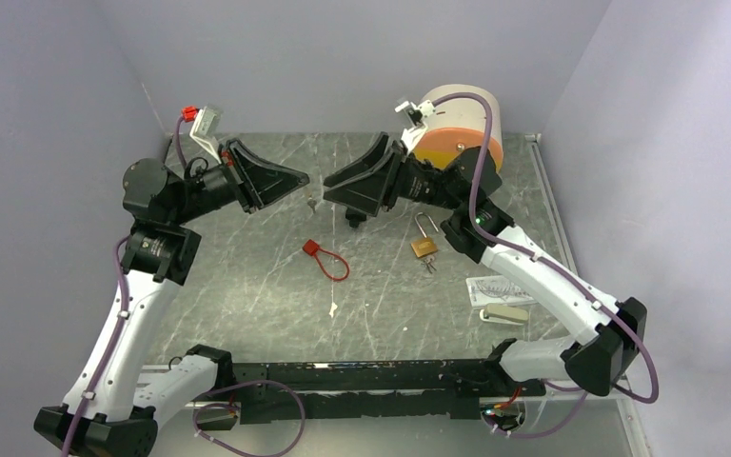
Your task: Unlock with the key
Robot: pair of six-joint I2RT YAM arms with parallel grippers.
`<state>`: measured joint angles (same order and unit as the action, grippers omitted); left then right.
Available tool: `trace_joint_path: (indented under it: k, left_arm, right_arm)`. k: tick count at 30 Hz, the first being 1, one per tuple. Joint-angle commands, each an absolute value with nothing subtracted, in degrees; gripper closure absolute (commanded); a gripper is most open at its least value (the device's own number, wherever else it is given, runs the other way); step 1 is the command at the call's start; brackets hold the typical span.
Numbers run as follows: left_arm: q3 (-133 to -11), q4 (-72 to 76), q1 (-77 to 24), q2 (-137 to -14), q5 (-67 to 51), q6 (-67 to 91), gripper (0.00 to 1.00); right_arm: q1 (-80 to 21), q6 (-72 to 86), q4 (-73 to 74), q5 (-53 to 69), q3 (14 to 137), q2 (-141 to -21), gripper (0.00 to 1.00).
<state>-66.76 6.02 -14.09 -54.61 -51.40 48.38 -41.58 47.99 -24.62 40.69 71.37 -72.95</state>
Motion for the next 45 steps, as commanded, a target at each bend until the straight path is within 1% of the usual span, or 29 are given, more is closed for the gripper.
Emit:
trace_joint_path:
  k: [1,6,20,22,24,26,32,36,38,41,42,45]
  left_arm:
    - [-66.47,10.89,-14.24,-53.89,-52.99,47.64,0.97]
    - [-64.82,14.23,-14.24,-53.88,-54.07,49.90,0.98]
    - [-62.75,19.68,-14.33,-54.28,-55.10,53.16,0.97]
    - [-62.59,19.77,-14.28,-54.17,-54.96,53.10,0.97]
    - [-62.50,19.91,-14.37,-54.14,-54.91,52.92,0.97]
    - [-62.58,19.93,-14.41,-54.14,-54.85,52.83,0.97]
    - [-62.23,21.31,-14.41,-54.27,-54.04,53.32,0.97]
    - [-62.37,21.08,-14.39,-54.19,-53.13,53.06,0.97]
    - [-62.61,20.69,-14.39,-54.18,-52.85,52.77,0.98]
    - [-62.70,20.39,-14.41,-54.14,-52.18,52.56,0.98]
    - [-62.71,20.12,-14.41,-54.05,-51.65,52.56,0.95]
    - [-63.69,16.16,-14.41,-53.44,-47.50,51.96,0.54]
  right_arm:
    - [-42.11,49.26,-27.98,43.49,74.68,-74.04,0.45]
    - [-42.22,47.42,-25.93,42.78,75.29,-75.01,0.55]
    - [-42.28,46.60,-23.08,44.80,77.84,-78.99,0.63]
    - [-42.28,46.53,-22.85,45.42,78.40,-79.42,0.71]
    - [-42.31,46.54,-22.73,46.10,78.80,-79.82,0.81]
    - [-42.28,46.85,-22.75,46.71,79.01,-80.12,0.88]
    - [-42.29,47.24,-23.01,48.29,79.01,-80.68,0.92]
    - [-42.32,47.46,-23.22,49.24,78.98,-80.97,0.94]
    - [-42.34,47.53,-23.62,49.22,78.64,-80.87,0.99]
    - [-42.30,47.41,-23.74,48.56,78.21,-80.42,1.00]
    - [-42.28,47.08,-23.64,47.68,77.78,-79.97,1.00]
    - [-41.98,45.36,-23.12,45.40,76.05,-78.46,1.00]
